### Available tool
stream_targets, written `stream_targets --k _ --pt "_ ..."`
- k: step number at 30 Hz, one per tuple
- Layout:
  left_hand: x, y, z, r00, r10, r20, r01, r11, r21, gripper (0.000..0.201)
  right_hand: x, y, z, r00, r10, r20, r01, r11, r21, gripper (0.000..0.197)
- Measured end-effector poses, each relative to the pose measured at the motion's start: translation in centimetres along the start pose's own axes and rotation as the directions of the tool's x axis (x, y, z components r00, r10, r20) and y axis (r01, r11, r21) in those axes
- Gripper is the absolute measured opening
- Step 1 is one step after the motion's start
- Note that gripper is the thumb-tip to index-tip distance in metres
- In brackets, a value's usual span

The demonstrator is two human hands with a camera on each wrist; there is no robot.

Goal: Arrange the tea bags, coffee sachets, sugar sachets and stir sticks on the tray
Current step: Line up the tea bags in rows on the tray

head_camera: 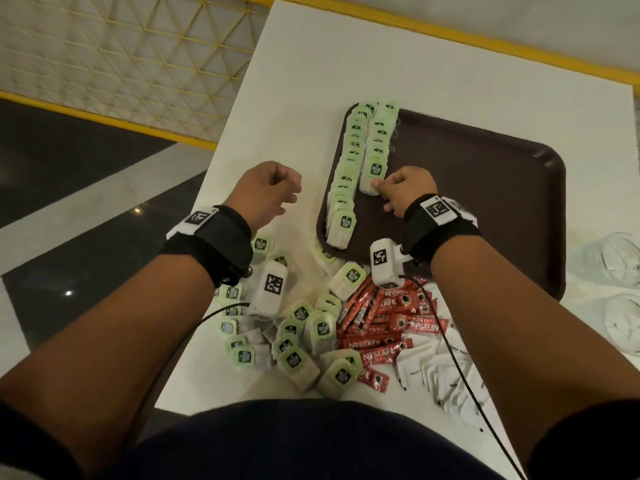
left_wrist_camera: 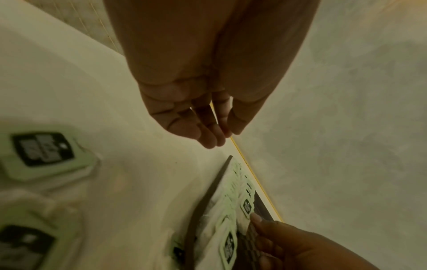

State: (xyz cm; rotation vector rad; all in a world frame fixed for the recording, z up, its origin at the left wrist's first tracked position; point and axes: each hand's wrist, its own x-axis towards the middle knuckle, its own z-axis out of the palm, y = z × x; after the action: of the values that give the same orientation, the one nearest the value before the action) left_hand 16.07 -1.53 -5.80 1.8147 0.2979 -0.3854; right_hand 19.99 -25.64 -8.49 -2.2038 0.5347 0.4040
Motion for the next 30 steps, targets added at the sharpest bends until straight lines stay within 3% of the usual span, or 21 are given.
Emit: stream_targets --k 5,9,12,16,20,24,30 --pt "-2.5 -1.3 -2.1 0.999 -0.012 0.044 0.007 0.994 0.107 0.006 -4.7 -0.7 0.2 0.974 -0.144 0.175 0.165 0.980 -0.112 0.028" --pt "-4.4 -3.2 -3.5 0.993 0.049 0.111 -0.085 0.934 0.346 0.012 -9.1 -0.9 1.3 0.910 -0.252 0.330 0.345 0.900 -0.265 0.021" --pt "-5.7 -4.3 -4.3 0.980 0.052 0.191 -0.145 0.847 0.512 0.014 -12.1 -0.8 2.4 0.839 -0.237 0.490 0.436 0.832 -0.343 0.024" --pt "-7.0 -5.2 -4.4 0.955 0.022 0.296 -0.206 0.768 0.607 0.019 -14.4 -0.3 3.7 0.756 -0.146 0.638 0.545 0.680 -0.491 0.055" --pt "-7.6 -5.4 -3.9 0.936 0.013 0.351 -0.245 0.741 0.625 0.032 -15.3 1.0 4.7 0.806 -0.104 0.583 0.535 0.549 -0.642 0.082" --pt "-7.6 -5.7 -3.4 0.928 0.031 0.372 -0.288 0.695 0.658 0.043 -15.7 1.3 5.0 0.839 -0.108 0.533 0.509 0.503 -0.698 0.063" --pt "-7.1 -6.3 -2.6 0.905 -0.023 0.426 -0.344 0.550 0.761 0.050 -16.2 1.3 5.3 0.844 -0.116 0.524 0.500 0.525 -0.689 0.046"
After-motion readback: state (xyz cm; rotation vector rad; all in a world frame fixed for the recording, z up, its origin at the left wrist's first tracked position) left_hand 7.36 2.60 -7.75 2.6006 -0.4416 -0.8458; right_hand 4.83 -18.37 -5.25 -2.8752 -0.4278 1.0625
